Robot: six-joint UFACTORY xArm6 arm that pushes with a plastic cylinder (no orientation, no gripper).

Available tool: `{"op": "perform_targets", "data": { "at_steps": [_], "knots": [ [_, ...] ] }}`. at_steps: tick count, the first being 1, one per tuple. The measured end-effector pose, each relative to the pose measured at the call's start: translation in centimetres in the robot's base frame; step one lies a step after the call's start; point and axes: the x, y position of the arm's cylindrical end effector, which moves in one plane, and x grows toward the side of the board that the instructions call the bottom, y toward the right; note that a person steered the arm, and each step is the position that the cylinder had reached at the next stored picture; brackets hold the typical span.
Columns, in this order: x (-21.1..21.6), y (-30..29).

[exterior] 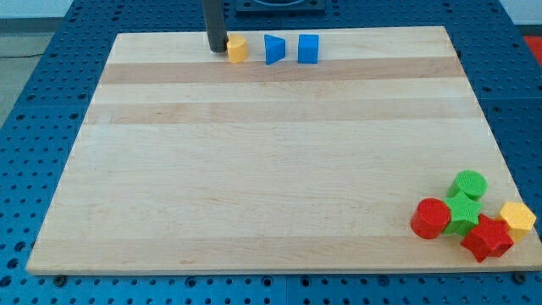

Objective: Move the arm towards a group of blocks

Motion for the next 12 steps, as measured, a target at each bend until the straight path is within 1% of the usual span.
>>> {"op": "perform_targets", "data": {
  "at_steps": [1,2,3,6,12],
  "knots": [
    [0.0,-0.3],
    [-1.0,-2.0],
    [-2.0,-2.3],
    [-2.5,2.8],
    [-1.6,2.9]
  ]
}}
